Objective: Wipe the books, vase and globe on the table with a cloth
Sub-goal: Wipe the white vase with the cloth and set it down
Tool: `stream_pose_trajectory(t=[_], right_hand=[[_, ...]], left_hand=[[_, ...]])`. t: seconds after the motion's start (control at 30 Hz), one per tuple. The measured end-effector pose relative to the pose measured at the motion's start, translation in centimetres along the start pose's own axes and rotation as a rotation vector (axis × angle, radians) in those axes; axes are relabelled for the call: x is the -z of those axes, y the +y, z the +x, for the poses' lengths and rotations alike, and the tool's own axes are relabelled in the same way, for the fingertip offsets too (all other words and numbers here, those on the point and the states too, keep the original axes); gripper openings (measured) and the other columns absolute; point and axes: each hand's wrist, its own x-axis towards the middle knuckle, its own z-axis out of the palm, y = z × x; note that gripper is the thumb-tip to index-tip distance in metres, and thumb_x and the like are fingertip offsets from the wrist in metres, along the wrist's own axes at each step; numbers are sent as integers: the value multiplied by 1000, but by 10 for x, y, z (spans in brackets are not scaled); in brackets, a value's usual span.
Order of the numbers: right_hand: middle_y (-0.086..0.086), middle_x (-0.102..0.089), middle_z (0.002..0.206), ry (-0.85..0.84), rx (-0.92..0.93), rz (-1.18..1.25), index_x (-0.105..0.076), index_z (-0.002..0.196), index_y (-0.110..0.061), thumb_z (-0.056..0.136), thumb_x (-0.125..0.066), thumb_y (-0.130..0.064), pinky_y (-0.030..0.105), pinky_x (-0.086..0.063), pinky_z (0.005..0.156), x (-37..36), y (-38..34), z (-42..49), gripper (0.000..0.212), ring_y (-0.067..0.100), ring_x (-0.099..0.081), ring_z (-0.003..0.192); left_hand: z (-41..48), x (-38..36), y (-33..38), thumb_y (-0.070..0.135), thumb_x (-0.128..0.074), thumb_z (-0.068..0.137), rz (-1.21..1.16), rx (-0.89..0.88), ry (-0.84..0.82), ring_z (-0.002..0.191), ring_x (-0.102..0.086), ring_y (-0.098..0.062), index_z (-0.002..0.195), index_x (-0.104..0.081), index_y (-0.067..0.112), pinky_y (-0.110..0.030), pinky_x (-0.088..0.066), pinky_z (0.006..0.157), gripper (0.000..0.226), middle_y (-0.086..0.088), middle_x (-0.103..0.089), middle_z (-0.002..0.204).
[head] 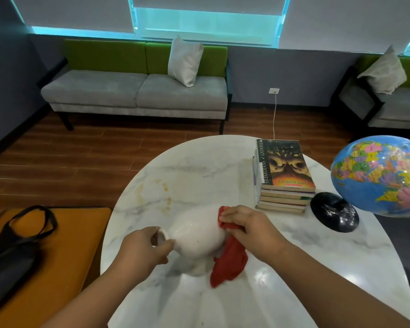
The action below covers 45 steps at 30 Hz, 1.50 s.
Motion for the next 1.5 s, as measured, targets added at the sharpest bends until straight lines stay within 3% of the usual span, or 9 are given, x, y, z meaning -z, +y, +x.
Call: stream_pose_trajectory(t=[0.13, 0.37, 0.63, 0.77, 0.97, 1.1, 1.2, 1.33, 1.5], right_hand=[[-14, -54, 101, 109, -270, 96, -72, 109, -15, 83, -69, -1, -4, -29, 87, -11, 14, -11, 30, 10, -56, 103], [-19, -50, 104, 316, -324, 170, -68, 118, -17, 89, -64, -9, -5, -28, 89, -43, -2, -26, 30, -2, -53, 99], [-16, -51, 125, 14, 139, 22, -66, 121, -24, 90, -61, -19, 5, -27, 103, -48, -24, -29, 32, -3, -44, 116], [-24, -42, 124, 245, -116, 168, -68, 119, -19, 88, -65, -10, 2, -24, 103, -40, -14, -18, 32, 3, -47, 121], [-3, -53, 131, -67, 211, -9, -65, 122, -23, 90, -52, -13, 18, -29, 105, -47, -40, -24, 36, 9, -42, 123], [-5, -59, 125, 183, 54, 28, -70, 114, -23, 86, -58, -14, 9, -26, 108, -36, -16, -14, 32, 14, -51, 120], [-2, -58, 129, 152, 25, -21, -67, 120, -21, 86, -55, -15, 15, -28, 109, -39, -22, -12, 36, 16, -50, 122], [-2, -61, 126, -69, 348, -187, -68, 117, -20, 82, -61, -17, 19, -33, 102, -43, -37, -19, 36, 9, -42, 117], [-8, -61, 126, -2, 250, -66, -70, 114, -21, 87, -43, -25, 21, -36, 102, -43, -38, -21, 38, 4, -41, 118]], left_hand=[[-1, 0, -11, 21, -68, 88, -303, 186, -25, 65, -72, -29, 89, -66, -3, -39, -59, 78, 24, -22, -67, 86], [0, -5, -18, 19, -66, 89, -392, 266, -49, 69, -71, -35, 88, -66, -8, -34, -59, 73, 27, -33, -62, 90], [-2, -9, -12, 23, -66, 89, -433, 297, -44, 67, -70, -33, 85, -69, 0, -27, -57, 62, 24, -32, -66, 94], [-4, -10, -7, 23, -66, 89, -431, 281, -43, 62, -68, -29, 81, -68, 1, -23, -55, 56, 23, -33, -65, 95], [-6, -17, -3, 23, -67, 88, -390, 246, -47, 63, -70, -30, 87, -69, -7, -25, -57, 58, 30, -28, -68, 88], [-5, -14, 1, 27, -69, 87, -396, 252, -45, 61, -70, -28, 92, -68, -9, -39, -60, 76, 37, -28, -68, 88], [-5, -14, 3, 27, -68, 87, -386, 256, -34, 63, -71, -28, 92, -68, -8, -35, -60, 73, 36, -24, -69, 84], [-10, -15, 6, 28, -66, 88, -356, 244, -30, 66, -72, -26, 93, -65, 6, -30, -60, 69, 22, -18, -68, 86], [-16, -12, 0, 37, -75, 79, -211, 117, -75, 76, -71, -19, 103, -49, 37, -34, -59, 73, 35, -5, -70, 88]])
